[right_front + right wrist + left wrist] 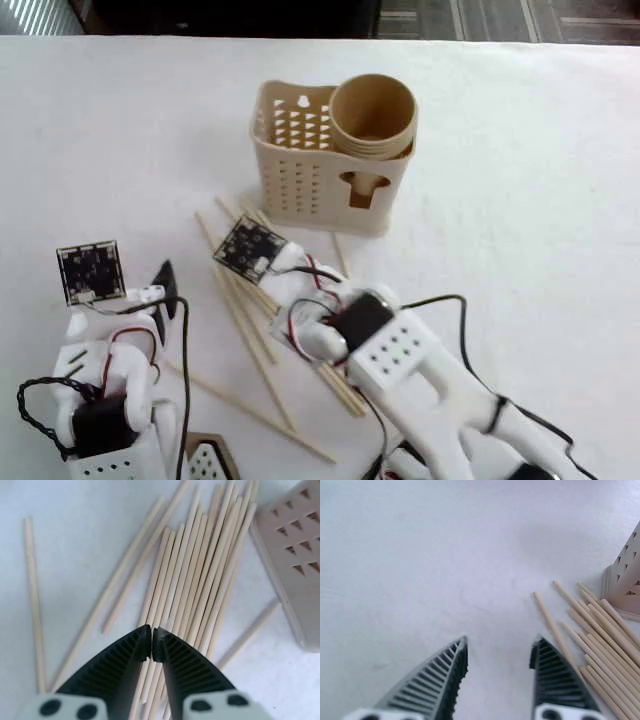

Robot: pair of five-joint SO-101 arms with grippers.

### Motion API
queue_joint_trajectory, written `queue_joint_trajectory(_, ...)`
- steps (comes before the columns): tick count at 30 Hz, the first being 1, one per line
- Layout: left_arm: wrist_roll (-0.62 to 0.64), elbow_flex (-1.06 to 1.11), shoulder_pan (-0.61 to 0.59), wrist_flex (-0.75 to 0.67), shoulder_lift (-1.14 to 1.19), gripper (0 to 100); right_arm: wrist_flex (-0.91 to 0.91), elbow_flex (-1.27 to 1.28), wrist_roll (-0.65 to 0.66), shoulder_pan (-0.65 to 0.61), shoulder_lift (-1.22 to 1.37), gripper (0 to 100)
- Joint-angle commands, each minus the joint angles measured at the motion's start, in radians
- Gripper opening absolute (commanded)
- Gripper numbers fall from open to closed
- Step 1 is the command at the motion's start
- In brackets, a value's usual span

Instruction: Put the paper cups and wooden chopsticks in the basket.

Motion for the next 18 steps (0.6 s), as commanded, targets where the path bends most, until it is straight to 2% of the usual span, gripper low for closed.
queue_joint_trajectory(1,0.002,-0.008,-0.027,-0.035,-0.005,12,-0.012,-0.133,-0.008,-0.002,0.148,3.2)
queue_joint_trajectory(5,0.002,-0.006,-0.087,-0.057,-0.005,10,-0.012,-0.233,-0.003,0.005,0.314,11.1)
queue_joint_trajectory(13,0.002,-0.005,-0.091,-0.057,-0.005,10,-0.010,-0.413,0.000,0.097,0.582,11.9)
queue_joint_trajectory(18,0.002,-0.005,-0.091,-0.057,-0.005,10,-0.010,-0.460,0.000,0.107,0.682,12.0)
